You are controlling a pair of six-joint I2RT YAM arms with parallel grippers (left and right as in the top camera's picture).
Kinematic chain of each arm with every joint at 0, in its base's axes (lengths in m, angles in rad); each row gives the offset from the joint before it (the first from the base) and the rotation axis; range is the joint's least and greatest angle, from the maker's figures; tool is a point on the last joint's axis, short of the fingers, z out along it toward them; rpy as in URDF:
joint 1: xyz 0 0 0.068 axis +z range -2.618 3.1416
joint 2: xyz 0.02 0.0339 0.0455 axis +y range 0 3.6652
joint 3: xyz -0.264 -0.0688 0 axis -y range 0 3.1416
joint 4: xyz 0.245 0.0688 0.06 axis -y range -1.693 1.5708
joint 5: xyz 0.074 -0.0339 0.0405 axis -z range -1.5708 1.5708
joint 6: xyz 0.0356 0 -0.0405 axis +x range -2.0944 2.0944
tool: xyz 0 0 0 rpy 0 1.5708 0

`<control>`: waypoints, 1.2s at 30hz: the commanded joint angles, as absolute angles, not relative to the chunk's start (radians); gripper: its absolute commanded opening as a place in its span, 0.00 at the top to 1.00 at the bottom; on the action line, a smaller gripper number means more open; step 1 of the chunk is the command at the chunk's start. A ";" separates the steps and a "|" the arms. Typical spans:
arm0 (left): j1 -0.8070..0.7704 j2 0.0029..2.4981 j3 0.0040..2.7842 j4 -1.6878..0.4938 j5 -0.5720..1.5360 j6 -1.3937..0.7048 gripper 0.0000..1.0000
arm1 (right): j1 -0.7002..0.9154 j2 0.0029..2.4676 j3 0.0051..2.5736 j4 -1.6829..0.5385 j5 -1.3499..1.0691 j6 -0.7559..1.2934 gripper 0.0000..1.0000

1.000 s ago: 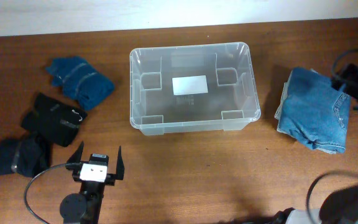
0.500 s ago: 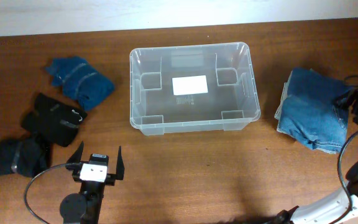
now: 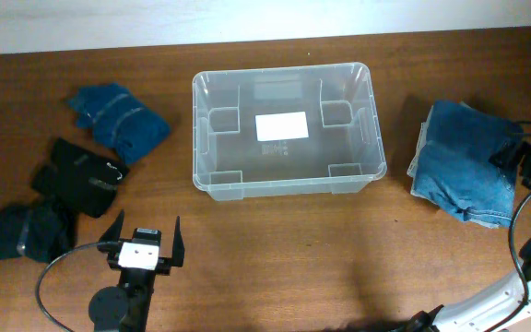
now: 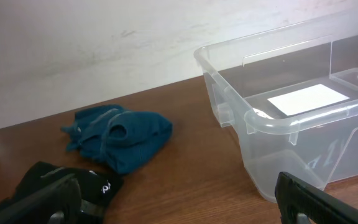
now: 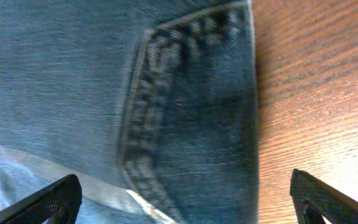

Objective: Pack container
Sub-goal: 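Move the right gripper to the top folded dark jeans and grasp them, then lift the dark jeans with the right gripper and lower them into the bin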

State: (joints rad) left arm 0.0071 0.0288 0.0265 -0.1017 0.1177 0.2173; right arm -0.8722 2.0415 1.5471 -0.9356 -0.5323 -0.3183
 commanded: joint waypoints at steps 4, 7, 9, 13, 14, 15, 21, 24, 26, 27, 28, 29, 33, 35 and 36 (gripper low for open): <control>0.009 0.029 0.031 -0.113 0.138 0.226 0.01 | -0.876 2.132 1.549 -0.925 -0.593 -0.333 0.06; 0.009 0.029 0.031 -0.114 0.138 0.226 0.01 | -0.876 2.141 1.548 -0.919 -0.614 -0.333 0.30; 0.009 0.029 0.031 -0.113 0.138 0.226 0.01 | -0.876 2.140 1.549 -0.913 -0.630 -0.332 0.43; 0.009 0.029 0.031 -0.114 0.138 0.226 0.01 | -0.875 2.140 1.549 -0.904 -0.675 -0.332 0.71; 0.009 0.029 0.031 -0.114 0.138 0.226 0.01 | -0.876 2.140 1.549 -0.902 -0.690 -0.332 0.77; 0.009 0.029 0.031 -0.114 0.138 0.226 0.01 | -0.876 2.140 1.551 -0.901 -0.707 -0.332 0.86; 0.009 0.029 0.031 -0.114 0.138 0.226 0.01 | -0.875 2.138 1.610 -0.929 -0.742 -0.230 0.96; 0.009 0.029 0.031 -0.114 0.138 0.226 0.01 | -0.870 2.132 1.686 -0.997 -0.771 -0.230 0.96; 0.009 0.029 0.031 -0.114 0.138 0.226 0.01 | -0.859 2.123 1.750 -1.050 -0.784 -0.230 0.96; 0.009 0.029 0.031 -0.113 0.138 0.226 0.01 | -0.850 2.115 1.792 -1.085 -0.794 -0.231 0.96; 0.009 0.029 0.031 -0.114 0.138 0.226 0.01 | -0.841 2.108 1.828 -1.117 -0.811 -0.244 0.96; 0.009 0.029 0.031 -0.114 0.138 0.226 0.01 | -0.831 2.099 1.863 -1.147 -0.833 -0.270 0.96; 0.009 0.029 0.031 -0.114 0.138 0.226 0.01 | -0.768 2.057 2.033 -1.266 -0.864 -0.298 0.96; 0.009 0.029 0.031 -0.114 0.138 0.226 0.01 | -0.725 2.040 2.121 -1.327 -0.870 -0.299 0.96; 0.009 0.029 0.031 -0.114 0.138 0.226 0.01 | -0.702 2.033 2.160 -1.352 -0.873 -0.299 0.96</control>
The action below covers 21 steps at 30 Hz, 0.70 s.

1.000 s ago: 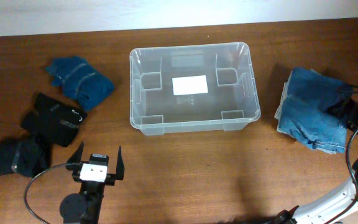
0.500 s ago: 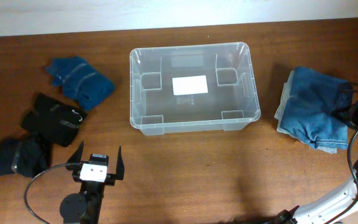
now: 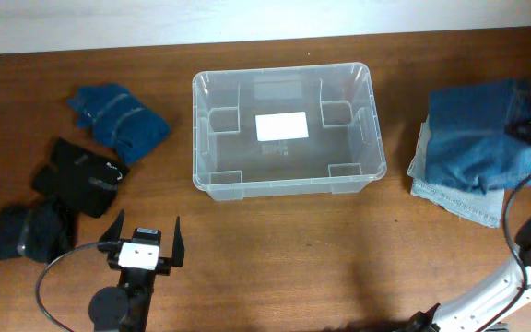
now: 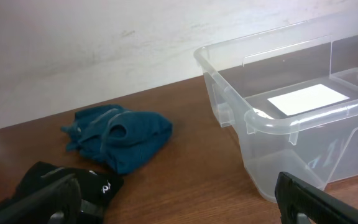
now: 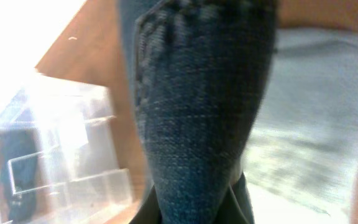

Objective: Pack container
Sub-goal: 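Lift the dark jeans with the right gripper and lower them into the bin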

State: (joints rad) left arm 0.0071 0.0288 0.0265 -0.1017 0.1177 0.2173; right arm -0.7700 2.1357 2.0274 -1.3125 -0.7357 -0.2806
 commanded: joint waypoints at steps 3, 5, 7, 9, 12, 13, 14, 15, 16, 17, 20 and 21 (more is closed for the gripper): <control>0.009 0.029 0.031 -0.114 0.138 0.226 0.01 | -0.618 2.005 2.277 -1.408 -0.872 -0.298 0.96; 0.009 0.029 0.031 -0.114 0.138 0.226 0.01 | -0.562 1.987 2.350 -1.423 -0.871 -0.263 0.96; 0.009 0.029 0.031 -0.114 0.138 0.226 0.01 | -0.509 1.968 2.421 -1.425 -0.853 -0.189 0.96; 0.009 0.029 0.031 -0.114 0.138 0.226 0.01 | -0.455 1.950 2.491 -1.425 -0.805 -0.097 0.96; 0.009 0.029 0.031 -0.114 0.138 0.226 0.01 | -0.365 1.925 2.582 -1.425 -0.689 0.041 0.96; 0.009 0.029 0.031 -0.114 0.138 0.226 0.01 | -0.342 1.919 2.599 -1.425 -0.653 0.077 0.96; 0.009 0.029 0.031 -0.114 0.138 0.226 0.01 | -0.302 1.911 2.621 -1.425 -0.586 0.142 0.96; 0.009 0.029 0.031 -0.114 0.138 0.226 0.01 | -0.262 1.903 2.637 -1.426 -0.515 0.207 0.96; 0.009 0.029 0.031 -0.114 0.138 0.226 0.01 | -0.229 1.896 2.642 -1.426 -0.463 0.257 0.96; 0.009 0.029 0.031 -0.114 0.138 0.226 0.01 | -0.196 1.889 2.642 -1.426 -0.416 0.304 0.96; 0.009 0.029 0.031 -0.114 0.138 0.226 0.01 | -0.086 1.880 2.642 -1.457 -0.287 0.426 0.96; 0.009 0.029 0.031 -0.114 0.138 0.226 0.01 | -0.051 1.880 2.641 -1.469 -0.266 0.437 0.96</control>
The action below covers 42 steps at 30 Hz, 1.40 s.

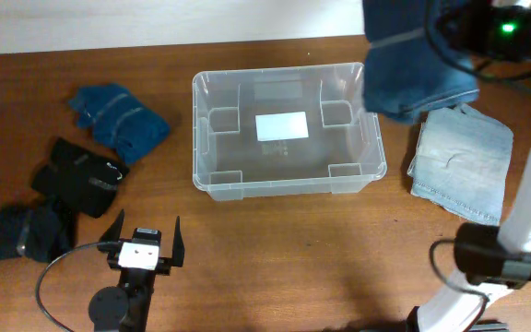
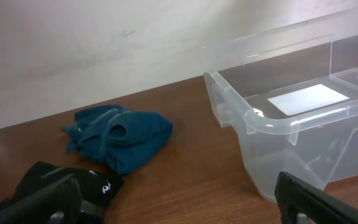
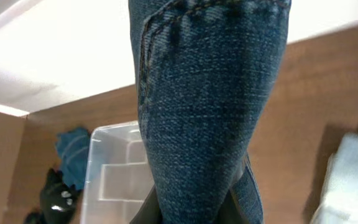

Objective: Pack container
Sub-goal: 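Lift the dark jeans with the right gripper and lower them into the bin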

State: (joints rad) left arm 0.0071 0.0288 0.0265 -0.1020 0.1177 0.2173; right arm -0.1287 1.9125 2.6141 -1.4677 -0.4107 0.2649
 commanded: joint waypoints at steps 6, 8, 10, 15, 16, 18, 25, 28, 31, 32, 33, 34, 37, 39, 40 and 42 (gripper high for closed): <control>0.009 0.029 0.031 -0.114 0.138 0.226 0.01 | 0.102 1.913 2.614 -1.528 -0.205 0.435 0.96; 0.009 0.029 0.031 -0.114 0.138 0.226 0.01 | 0.142 1.924 2.582 -1.531 -0.200 0.435 0.96; 0.009 0.029 0.031 -0.114 0.138 0.226 0.01 | 0.170 1.930 2.549 -1.530 -0.201 0.427 0.96; 0.009 0.029 0.031 -0.114 0.138 0.226 0.01 | 0.226 1.938 2.448 -1.512 -0.176 0.417 0.96; 0.009 0.029 0.031 -0.114 0.138 0.226 0.01 | 0.234 1.938 2.425 -1.500 -0.175 0.417 0.96; 0.009 0.029 0.031 -0.114 0.138 0.226 0.01 | 0.254 1.938 2.357 -1.456 -0.175 0.420 0.96; 0.009 0.029 0.031 -0.114 0.138 0.226 0.01 | 0.295 1.938 2.167 -1.311 -0.175 0.436 0.96; 0.009 0.029 0.031 -0.114 0.138 0.226 0.01 | 0.294 1.938 2.127 -1.275 -0.175 0.447 0.96; 0.009 0.029 0.031 -0.114 0.138 0.226 0.01 | 0.294 1.938 2.089 -1.233 -0.170 0.447 0.96; 0.009 0.029 0.031 -0.114 0.138 0.226 0.01 | 0.294 1.938 2.075 -1.219 -0.167 0.447 0.96; 0.009 0.029 0.031 -0.114 0.138 0.226 0.01 | 0.294 1.938 2.060 -1.203 -0.161 0.448 0.96; 0.009 0.029 0.031 -0.114 0.138 0.226 0.01 | 0.294 1.938 2.050 -1.193 -0.157 0.448 0.96; 0.009 0.029 0.031 -0.114 0.138 0.226 0.01 | 0.294 1.938 2.019 -1.169 -0.137 0.454 0.86; 0.009 0.029 0.031 -0.114 0.138 0.226 0.01 | 0.294 1.938 2.004 -1.163 -0.115 0.454 0.53; 0.009 0.029 0.031 -0.114 0.138 0.226 0.01 | 0.294 1.938 2.002 -1.164 -0.103 0.454 0.47; 0.009 0.029 0.031 -0.113 0.138 0.226 0.01 | 0.293 1.938 2.002 -1.167 -0.057 0.454 0.42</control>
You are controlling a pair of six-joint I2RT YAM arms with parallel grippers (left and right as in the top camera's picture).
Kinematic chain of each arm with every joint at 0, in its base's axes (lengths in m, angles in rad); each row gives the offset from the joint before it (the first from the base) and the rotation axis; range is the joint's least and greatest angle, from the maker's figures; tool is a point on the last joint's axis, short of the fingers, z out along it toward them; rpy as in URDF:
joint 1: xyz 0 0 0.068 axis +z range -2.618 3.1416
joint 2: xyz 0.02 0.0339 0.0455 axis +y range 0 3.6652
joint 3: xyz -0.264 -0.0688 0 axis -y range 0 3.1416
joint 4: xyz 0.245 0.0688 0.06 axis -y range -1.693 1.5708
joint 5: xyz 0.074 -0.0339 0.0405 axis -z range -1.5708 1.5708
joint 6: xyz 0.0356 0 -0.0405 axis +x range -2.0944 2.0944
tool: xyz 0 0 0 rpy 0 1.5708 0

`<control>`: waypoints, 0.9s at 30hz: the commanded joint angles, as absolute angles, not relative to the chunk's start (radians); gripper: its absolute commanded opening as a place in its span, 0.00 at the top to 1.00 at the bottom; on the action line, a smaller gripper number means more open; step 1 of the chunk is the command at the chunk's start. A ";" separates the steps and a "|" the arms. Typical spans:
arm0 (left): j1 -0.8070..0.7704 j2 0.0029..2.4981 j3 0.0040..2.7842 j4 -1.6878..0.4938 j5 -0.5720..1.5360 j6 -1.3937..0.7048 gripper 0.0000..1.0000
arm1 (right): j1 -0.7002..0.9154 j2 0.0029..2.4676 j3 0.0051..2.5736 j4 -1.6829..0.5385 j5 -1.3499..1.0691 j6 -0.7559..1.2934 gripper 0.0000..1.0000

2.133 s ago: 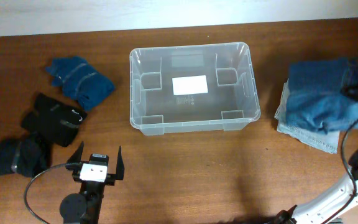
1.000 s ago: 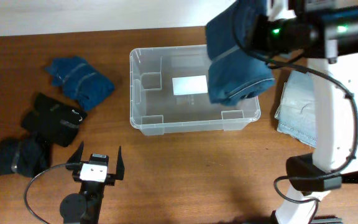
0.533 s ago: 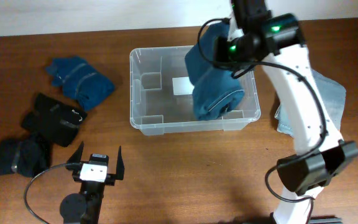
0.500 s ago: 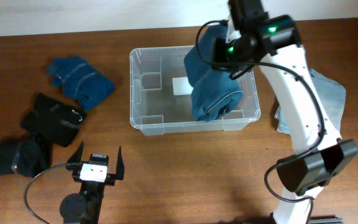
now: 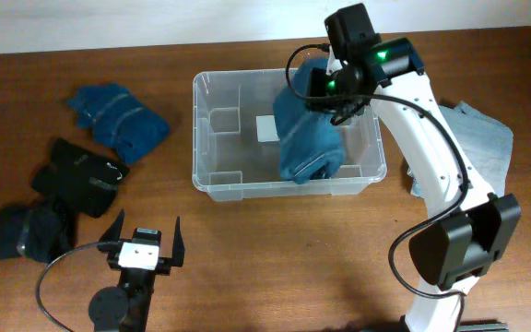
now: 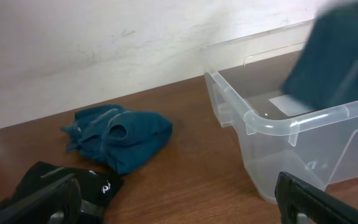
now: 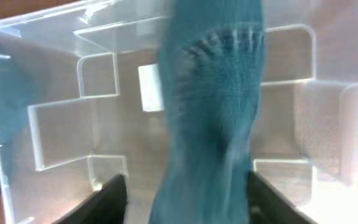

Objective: Pack container
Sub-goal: 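Lift the dark jeans with the right gripper and lower them into the bin, then release the jeans and return the right gripper to the jeans stack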

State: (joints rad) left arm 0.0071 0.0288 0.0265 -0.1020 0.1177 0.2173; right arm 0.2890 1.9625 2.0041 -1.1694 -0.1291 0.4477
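Note:
The clear plastic container (image 5: 194, 138) stands at the table's middle; its near corner shows in the left wrist view (image 6: 253, 117). Folded dark blue jeans (image 5: 307, 138) are inside its right half, blurred in the right wrist view (image 7: 213, 106). My right gripper (image 5: 328, 88) hangs over them, its jaws (image 7: 186, 194) open wide either side of the cloth. A light blue pair of jeans (image 5: 476, 157) lies on the table to the right. My left gripper (image 5: 144, 242) rests open near the front edge, nothing between its fingers (image 6: 42, 199).
A teal garment (image 5: 118, 118) lies left of the container, also in the left wrist view (image 6: 120, 140). Black garments (image 5: 79, 175) and another dark bundle (image 5: 28, 231) lie at the far left. A pale wall runs behind the table.
My right gripper has moved from high over the container's back right corner to above its right half and has opened. The dark jeans are now inside the container. The left arm is unchanged.
My right gripper stood open at the dark jeans on the pile at the right. Then it was shut on them, then held them high over the container's corner, leaving the light pair behind. Now the dark jeans are in the container.

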 commanded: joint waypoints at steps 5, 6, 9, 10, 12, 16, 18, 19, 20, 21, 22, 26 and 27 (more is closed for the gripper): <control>0.009 0.029 0.031 -0.114 0.138 0.226 0.01 | 0.270 1.937 2.002 -1.167 -0.006 0.402 0.36; 0.009 0.029 0.031 -0.114 0.138 0.226 0.01 | 0.258 1.937 2.002 -1.169 -0.006 0.382 0.36; 0.009 0.029 0.031 -0.114 0.138 0.226 0.01 | 0.227 1.937 2.002 -1.175 -0.007 0.339 0.36; 0.009 0.029 0.031 -0.114 0.138 0.226 0.01 | 0.211 1.935 2.003 -1.184 -0.011 0.323 0.36; 0.009 0.029 0.031 -0.114 0.138 0.226 0.01 | 0.176 1.932 2.015 -1.211 -0.026 0.318 0.36; 0.009 0.029 0.031 -0.114 0.138 0.226 0.01 | 0.062 1.914 2.042 -1.250 -0.125 0.309 0.36; 0.009 0.029 0.031 -0.113 0.138 0.226 0.01 | -0.009 1.905 2.048 -1.266 -0.183 0.295 0.36; 0.009 0.029 0.031 -0.114 0.138 0.226 0.01 | -0.052 1.902 2.048 -1.280 -0.197 0.295 0.36; 0.009 0.029 0.031 -0.114 0.138 0.226 0.01 | -0.086 1.902 2.048 -1.292 -0.202 0.295 0.36; 0.009 0.029 0.031 -0.114 0.138 0.226 0.01 | -0.123 1.903 2.048 -1.307 -0.204 0.296 0.36; 0.009 0.029 0.031 -0.114 0.138 0.226 0.01 | -0.160 1.904 2.048 -1.322 -0.203 0.296 0.36; 0.009 0.029 0.031 -0.114 0.138 0.226 0.01 | -0.345 1.905 2.045 -1.358 -0.202 0.295 0.36; 0.009 0.029 0.031 -0.114 0.138 0.226 0.01 | -0.392 1.905 2.044 -1.359 -0.202 0.295 0.36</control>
